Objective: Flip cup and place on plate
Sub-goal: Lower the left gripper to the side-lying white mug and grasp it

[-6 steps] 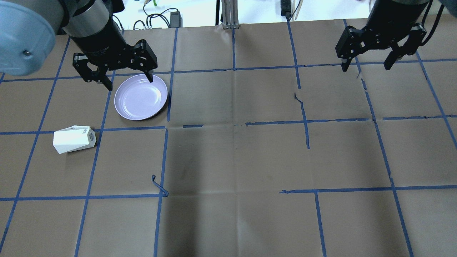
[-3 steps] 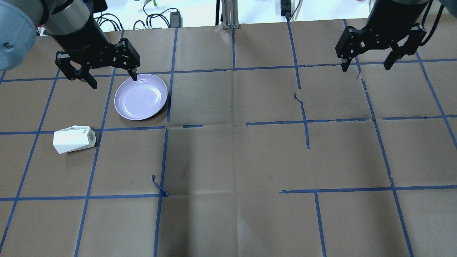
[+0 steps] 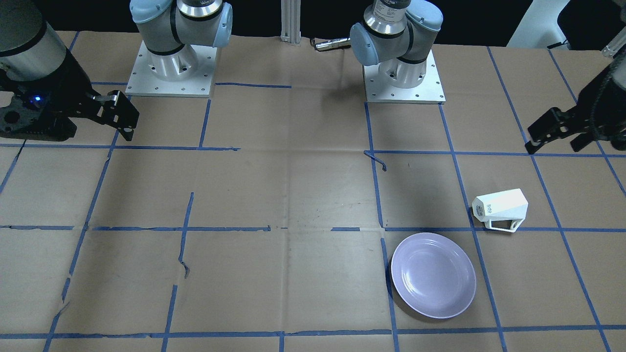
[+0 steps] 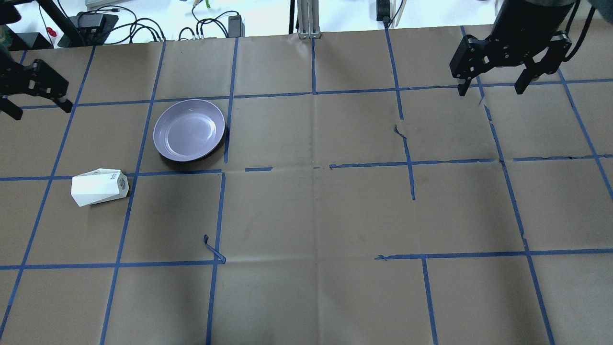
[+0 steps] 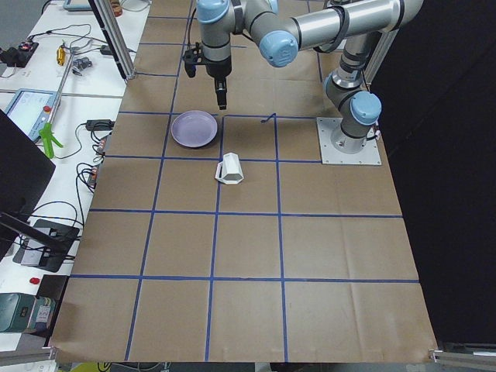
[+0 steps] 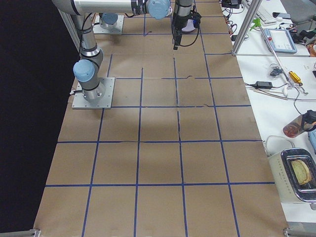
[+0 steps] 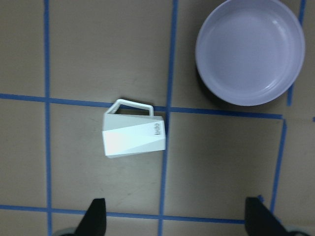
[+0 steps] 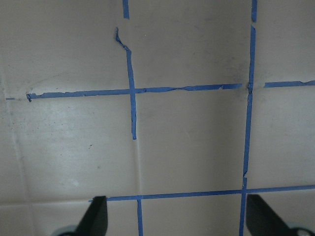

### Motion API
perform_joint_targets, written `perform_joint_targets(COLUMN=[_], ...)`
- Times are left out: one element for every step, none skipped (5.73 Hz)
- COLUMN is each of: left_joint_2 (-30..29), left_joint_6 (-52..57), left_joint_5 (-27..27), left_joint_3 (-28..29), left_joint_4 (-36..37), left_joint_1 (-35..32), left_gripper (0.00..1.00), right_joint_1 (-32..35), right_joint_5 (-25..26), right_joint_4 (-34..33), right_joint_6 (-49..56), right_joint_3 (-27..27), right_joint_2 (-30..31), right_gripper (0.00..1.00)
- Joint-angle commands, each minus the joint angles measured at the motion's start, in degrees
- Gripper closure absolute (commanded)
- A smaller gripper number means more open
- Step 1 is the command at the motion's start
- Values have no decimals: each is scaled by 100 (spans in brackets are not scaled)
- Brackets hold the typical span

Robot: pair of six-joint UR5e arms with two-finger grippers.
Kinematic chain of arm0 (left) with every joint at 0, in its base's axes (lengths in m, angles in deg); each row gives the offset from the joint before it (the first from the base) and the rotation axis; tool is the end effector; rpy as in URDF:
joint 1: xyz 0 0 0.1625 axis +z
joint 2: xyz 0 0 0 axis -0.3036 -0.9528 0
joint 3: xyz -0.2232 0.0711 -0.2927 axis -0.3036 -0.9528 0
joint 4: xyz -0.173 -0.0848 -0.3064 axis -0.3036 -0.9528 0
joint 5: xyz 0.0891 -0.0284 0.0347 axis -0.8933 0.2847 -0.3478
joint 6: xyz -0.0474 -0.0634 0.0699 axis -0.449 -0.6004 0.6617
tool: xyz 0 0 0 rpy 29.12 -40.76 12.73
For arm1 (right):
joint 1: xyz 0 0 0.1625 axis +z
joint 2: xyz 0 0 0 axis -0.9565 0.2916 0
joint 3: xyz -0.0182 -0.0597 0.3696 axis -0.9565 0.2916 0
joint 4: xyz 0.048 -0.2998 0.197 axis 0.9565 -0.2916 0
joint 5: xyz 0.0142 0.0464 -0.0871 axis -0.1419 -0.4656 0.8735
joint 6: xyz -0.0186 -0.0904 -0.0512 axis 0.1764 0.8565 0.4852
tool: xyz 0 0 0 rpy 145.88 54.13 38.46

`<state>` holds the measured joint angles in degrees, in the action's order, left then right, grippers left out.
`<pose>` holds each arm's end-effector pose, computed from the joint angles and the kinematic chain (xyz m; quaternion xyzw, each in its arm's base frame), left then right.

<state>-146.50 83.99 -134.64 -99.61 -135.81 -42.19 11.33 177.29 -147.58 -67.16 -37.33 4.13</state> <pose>0.1188 -0.4712 0.4245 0.0283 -0.9995 -0.0110 0.0085 0.0839 -0.4729 0.4378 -0.0192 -0.9988 -0.0426 0.0136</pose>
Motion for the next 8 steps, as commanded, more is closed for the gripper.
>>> perform_joint_targets(left_joint_2=[-237,-343,-605,-1060,-1560,-2070,-2606,-3073], left_joint_6=[1882,1986,2056,2510,2940,3528,4273,4768], left_joint_5=[53,263,1083,1830,2473,2993,3451,3629], left_joint_3=[53,45,44,53,62,71,88,115], left_joint_4=[16,-36,-393,-710,-1070,-1500,-2009,-2258], left_joint_1=[1349,1494,1844,2378,2575,2664,2760,2796], left_gripper=[1,1,1,1,1,1,1,1], right_joint_1=[0,0,0,0,0,0,0,0], right_joint_5=[0,0,0,0,0,0,0,0], right_joint_4=[0,0,0,0,0,0,0,0], right_joint_6=[0,0,0,0,0,0,0,0], right_joint_3=[0,0,0,0,0,0,0,0], right_joint_2=[0,0,0,0,0,0,0,0], right_gripper=[0,0,0,0,0,0,0,0])
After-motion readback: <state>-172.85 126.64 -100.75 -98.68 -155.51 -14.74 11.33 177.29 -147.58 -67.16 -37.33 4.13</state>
